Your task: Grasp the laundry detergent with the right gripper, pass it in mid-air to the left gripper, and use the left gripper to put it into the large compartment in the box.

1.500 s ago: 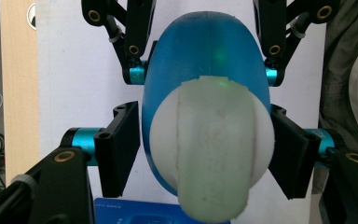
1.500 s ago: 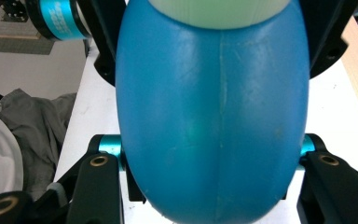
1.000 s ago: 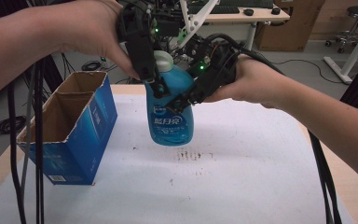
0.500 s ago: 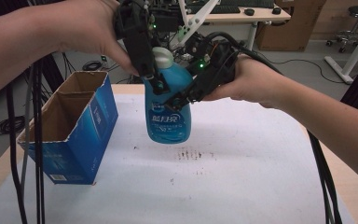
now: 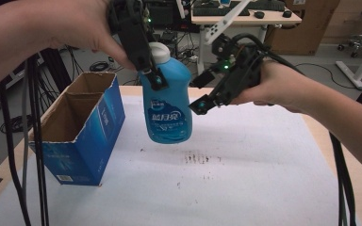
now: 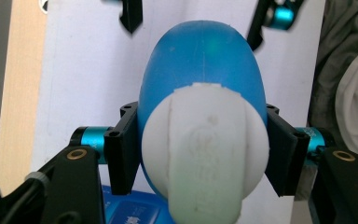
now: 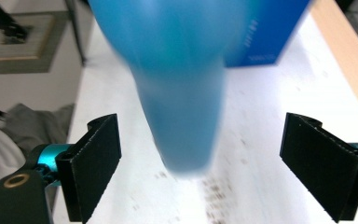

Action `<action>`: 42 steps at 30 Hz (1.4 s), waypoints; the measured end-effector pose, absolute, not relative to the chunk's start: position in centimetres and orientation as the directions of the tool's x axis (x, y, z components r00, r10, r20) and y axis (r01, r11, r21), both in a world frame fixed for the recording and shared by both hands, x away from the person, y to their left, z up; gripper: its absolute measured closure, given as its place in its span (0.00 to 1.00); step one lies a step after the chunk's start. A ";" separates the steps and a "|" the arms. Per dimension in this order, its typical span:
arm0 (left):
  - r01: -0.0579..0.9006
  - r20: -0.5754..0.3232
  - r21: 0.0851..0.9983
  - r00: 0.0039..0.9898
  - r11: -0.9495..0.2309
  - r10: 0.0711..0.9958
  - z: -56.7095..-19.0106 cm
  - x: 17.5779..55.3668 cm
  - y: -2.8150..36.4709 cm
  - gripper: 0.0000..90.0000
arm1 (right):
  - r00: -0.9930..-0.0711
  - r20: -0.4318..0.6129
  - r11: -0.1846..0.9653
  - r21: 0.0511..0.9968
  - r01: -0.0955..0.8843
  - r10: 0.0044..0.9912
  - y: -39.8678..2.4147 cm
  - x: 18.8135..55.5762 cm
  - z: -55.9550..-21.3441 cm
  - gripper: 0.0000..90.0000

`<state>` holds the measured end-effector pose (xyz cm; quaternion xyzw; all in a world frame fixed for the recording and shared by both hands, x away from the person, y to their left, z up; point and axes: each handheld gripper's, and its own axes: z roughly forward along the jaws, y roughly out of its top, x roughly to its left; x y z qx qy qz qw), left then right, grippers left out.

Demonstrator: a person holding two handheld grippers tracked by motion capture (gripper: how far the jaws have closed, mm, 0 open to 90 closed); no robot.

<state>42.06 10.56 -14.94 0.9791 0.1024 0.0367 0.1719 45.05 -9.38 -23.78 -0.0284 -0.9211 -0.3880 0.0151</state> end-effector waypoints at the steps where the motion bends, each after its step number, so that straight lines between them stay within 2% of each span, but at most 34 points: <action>1: 0.204 0.031 0.350 0.973 -0.914 0.229 -14.8 42.1 10.8 0.42 | -0.995 0.053 0.719 0.689 0.095 0.081 -10.3 45.5 -24.0 0.13; 6: 0.272 0.028 0.367 0.953 -0.890 0.303 -14.0 42.0 12.9 0.42 | -0.982 0.010 0.771 0.617 0.154 0.188 -13.3 46.8 -25.3 0.13; 19: 0.470 0.045 0.435 0.841 -0.768 0.540 -10.9 40.9 20.0 0.43 | -0.926 -0.011 0.756 0.582 0.301 0.377 -20.6 49.1 -26.3 0.13; 28: 0.582 0.068 0.442 0.737 -0.682 0.673 -9.8 39.8 24.6 0.43 | -0.891 -0.028 0.745 0.562 0.361 0.453 -24.2 49.8 -26.4 0.13; 42: 0.690 0.083 0.408 0.624 -0.598 0.777 -10.2 39.3 27.6 0.43 | -0.875 -0.041 0.741 0.552 0.382 0.483 -25.9 50.5 -26.1 0.13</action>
